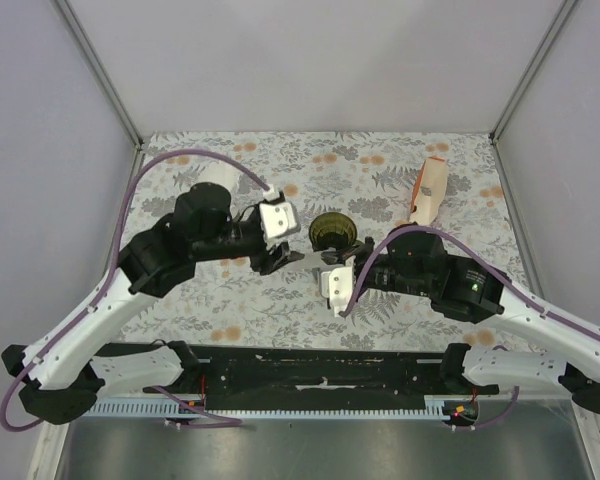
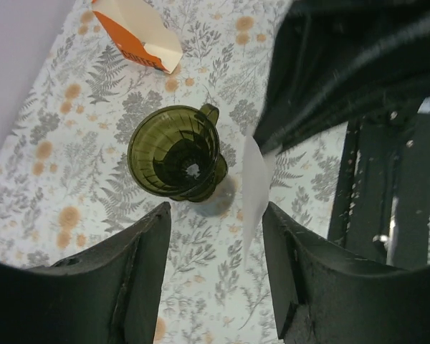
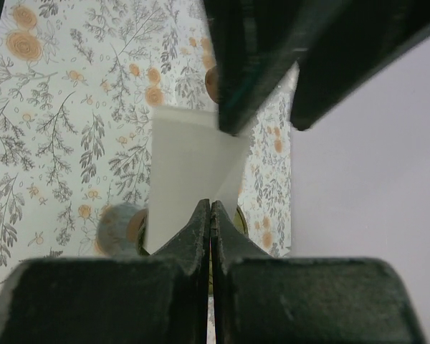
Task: Place the coffee filter in the dripper
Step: Place the coffee filter in the coffee dripper.
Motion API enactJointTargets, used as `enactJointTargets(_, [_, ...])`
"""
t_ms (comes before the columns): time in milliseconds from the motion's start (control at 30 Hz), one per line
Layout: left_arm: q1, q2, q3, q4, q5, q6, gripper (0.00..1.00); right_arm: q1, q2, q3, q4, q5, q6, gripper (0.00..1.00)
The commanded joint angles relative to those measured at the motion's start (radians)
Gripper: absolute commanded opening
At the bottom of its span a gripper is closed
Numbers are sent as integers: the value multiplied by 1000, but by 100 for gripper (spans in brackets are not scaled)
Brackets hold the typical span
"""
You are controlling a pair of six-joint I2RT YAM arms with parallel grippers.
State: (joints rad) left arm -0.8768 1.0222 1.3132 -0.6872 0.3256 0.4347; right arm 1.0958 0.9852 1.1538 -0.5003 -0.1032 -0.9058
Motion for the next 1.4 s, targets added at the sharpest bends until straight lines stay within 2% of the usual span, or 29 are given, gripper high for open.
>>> enactJointTargets(0, [80,99,174,-76,167,-330,58,21,17,18,-40,5,-71,0])
enactJointTargets(100, [125,160,239,-104,253,-413,56,58,10,15,-38,48,-108,0])
enactJointTargets(400, [121,234,283,-176,337,-363,52,75,18,30,-50,54,-133,0])
enactJointTargets(567, [96,282,327,-261,345,-317,52,88,38,32,-53,85,-150,0])
enactJointTargets(700, [79,314,356,-305,311,-284,48,92,40,34,-57,91,-153,0])
enactJointTargets(1133, [65,329,333,-296,170,-248,37,99,32,34,-58,86,-154,0])
enactJointTargets(1367, [45,332,339,-317,262,-241,39,110,46,43,-57,120,-163,0])
